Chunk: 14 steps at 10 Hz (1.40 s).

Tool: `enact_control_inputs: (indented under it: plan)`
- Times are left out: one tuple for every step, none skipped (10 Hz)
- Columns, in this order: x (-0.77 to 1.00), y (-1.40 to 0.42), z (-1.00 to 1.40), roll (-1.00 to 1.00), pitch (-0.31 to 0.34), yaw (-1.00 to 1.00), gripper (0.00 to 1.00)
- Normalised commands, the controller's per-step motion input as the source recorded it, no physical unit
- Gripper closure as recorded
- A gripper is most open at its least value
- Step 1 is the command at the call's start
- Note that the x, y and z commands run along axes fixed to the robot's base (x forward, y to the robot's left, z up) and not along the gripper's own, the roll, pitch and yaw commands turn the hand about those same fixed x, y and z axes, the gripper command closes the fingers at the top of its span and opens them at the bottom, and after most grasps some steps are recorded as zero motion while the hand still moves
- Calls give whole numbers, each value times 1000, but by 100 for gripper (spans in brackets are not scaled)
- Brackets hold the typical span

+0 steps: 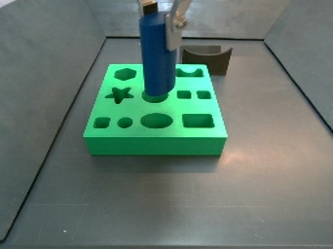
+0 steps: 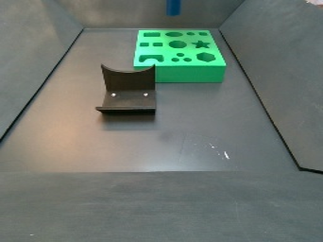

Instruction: Insert the oval object.

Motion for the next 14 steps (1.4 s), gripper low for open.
enact_control_inputs:
  plan:
    - [-54, -31, -246, 220, 14, -951, 100]
    - [0, -114, -234, 263, 0, -871, 100]
    - [0, -160, -523, 151, 3, -931, 100]
    - [-40, -134, -691, 0, -16, -940, 100]
    - [-29, -83, -614, -34, -9, -931, 100]
    - [0, -14, -520, -89, 0, -926, 100]
    - [0, 0, -409, -124, 76, -931, 100]
    - [6, 0, -274, -117, 159, -914, 100]
    - [43, -40, -71, -97, 144, -846, 100]
    - [97, -109, -49, -121, 149, -814, 100]
    - [134, -149, -51, -137, 123, -763, 100]
    - [217, -111, -243, -147, 117, -677, 100]
    - [126, 0, -497, -224, 101, -620, 100]
    - [0, 66, -506, -277, 36, -449, 100]
